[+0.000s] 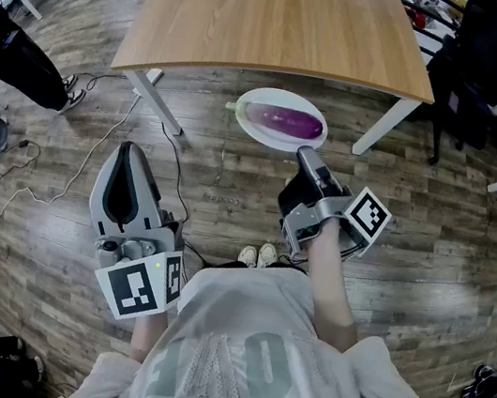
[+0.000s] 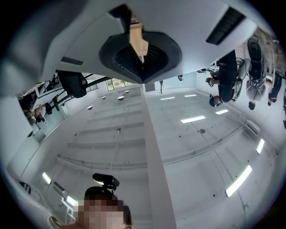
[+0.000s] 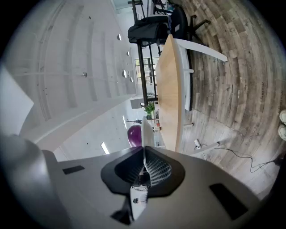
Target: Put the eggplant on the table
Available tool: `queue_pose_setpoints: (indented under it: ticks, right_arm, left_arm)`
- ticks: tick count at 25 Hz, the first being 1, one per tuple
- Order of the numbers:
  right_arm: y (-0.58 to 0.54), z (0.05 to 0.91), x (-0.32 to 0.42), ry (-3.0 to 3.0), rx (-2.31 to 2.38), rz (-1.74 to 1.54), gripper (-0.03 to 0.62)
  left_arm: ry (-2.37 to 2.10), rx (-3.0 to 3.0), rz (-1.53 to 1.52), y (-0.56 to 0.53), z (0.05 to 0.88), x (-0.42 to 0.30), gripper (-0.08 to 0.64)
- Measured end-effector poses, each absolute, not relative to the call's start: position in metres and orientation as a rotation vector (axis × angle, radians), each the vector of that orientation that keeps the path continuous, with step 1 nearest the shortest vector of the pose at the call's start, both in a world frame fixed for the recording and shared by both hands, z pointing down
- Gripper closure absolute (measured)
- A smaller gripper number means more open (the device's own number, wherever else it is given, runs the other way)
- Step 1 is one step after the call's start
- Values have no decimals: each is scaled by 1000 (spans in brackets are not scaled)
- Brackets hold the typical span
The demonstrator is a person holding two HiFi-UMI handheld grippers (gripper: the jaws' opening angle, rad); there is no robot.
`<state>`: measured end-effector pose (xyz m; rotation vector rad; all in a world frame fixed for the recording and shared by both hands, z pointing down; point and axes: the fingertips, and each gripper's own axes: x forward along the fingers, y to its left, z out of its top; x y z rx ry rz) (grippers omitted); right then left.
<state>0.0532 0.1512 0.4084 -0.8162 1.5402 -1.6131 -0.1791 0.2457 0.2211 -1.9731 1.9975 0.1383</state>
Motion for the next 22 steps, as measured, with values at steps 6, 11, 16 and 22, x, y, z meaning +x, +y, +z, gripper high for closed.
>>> queue_pose_setpoints:
  ticks: [6, 11, 16, 22]
  right_arm:
    - [154, 406, 52, 1547, -821, -1618, 566]
    - [153, 407, 53, 1559, -832, -1604, 566]
    - [149, 408, 53, 1559, -828, -1600, 566]
    - [143, 412, 58, 1557, -824, -1600, 566]
  left_arm:
    - [2000, -1979, 136, 248, 220, -178, 551]
    - [2022, -1970, 124, 250, 221, -180, 551]
    - [2042, -1956, 116, 248, 223, -184, 551]
    - [2030, -1966, 117, 240, 227, -177, 551]
